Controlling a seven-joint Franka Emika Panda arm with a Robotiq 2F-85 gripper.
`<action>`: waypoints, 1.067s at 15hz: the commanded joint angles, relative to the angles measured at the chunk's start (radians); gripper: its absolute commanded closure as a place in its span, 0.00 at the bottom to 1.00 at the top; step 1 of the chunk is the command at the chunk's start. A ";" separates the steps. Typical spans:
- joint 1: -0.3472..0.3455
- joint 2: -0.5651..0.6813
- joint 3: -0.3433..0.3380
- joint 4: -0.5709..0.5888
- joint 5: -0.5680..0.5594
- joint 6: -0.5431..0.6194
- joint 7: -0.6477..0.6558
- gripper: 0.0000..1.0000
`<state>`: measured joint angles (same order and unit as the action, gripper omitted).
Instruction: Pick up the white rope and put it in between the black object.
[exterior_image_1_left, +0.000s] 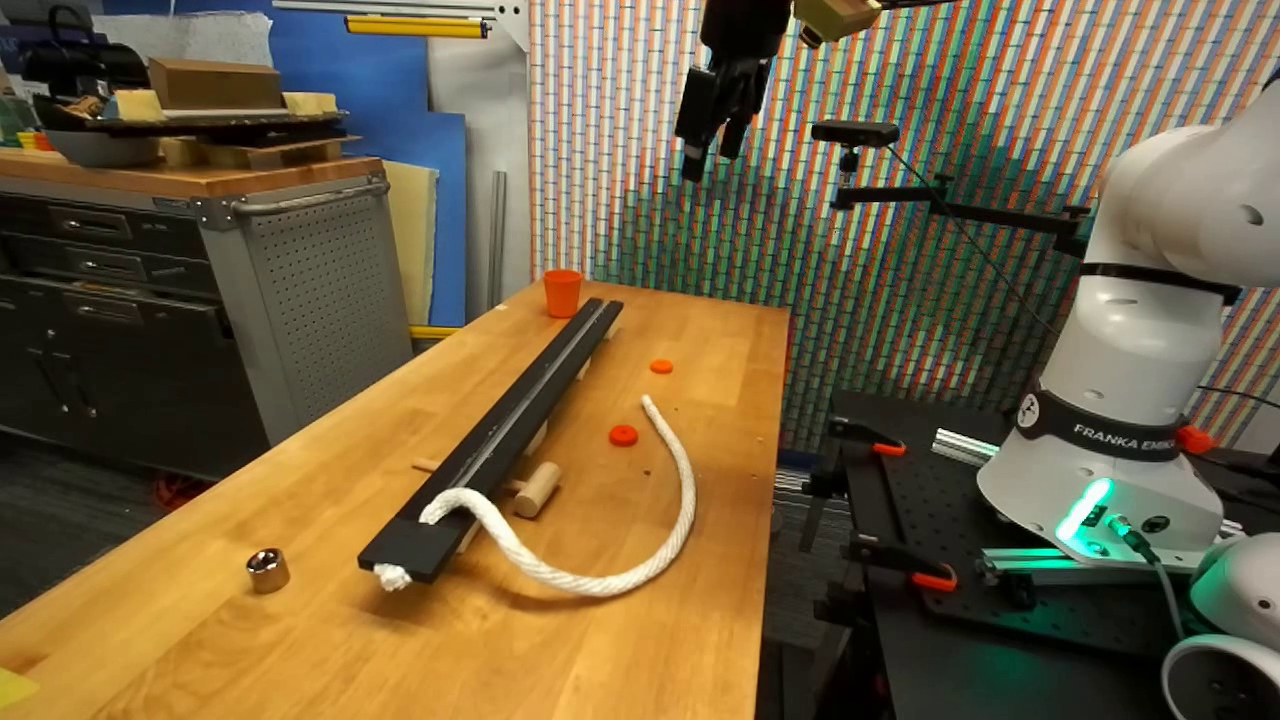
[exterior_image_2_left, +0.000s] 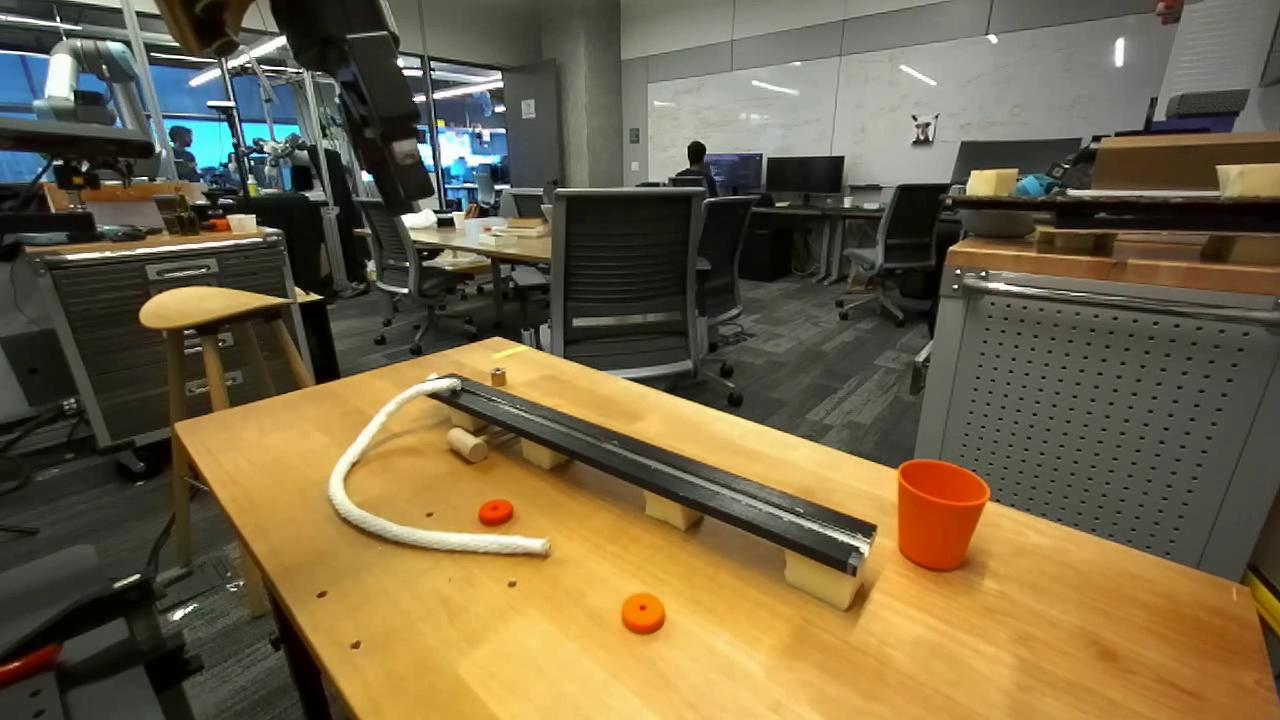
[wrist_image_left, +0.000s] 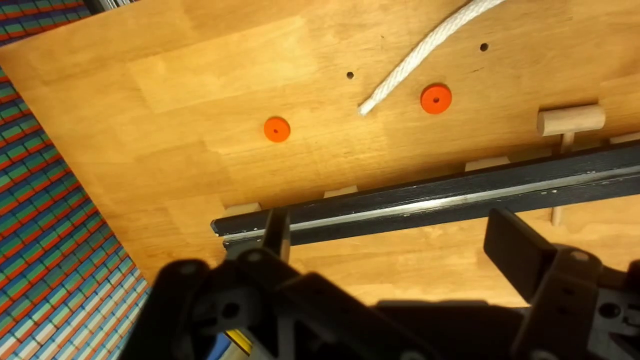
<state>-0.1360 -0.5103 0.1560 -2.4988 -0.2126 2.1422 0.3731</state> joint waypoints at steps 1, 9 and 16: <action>0.017 0.001 -0.015 0.003 -0.009 -0.005 0.006 0.00; -0.027 0.121 0.034 0.014 -0.020 0.059 0.362 0.00; -0.024 0.320 0.007 0.010 -0.086 0.293 0.676 0.00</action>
<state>-0.1425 -0.2698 0.1669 -2.5034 -0.2300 2.3368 0.9134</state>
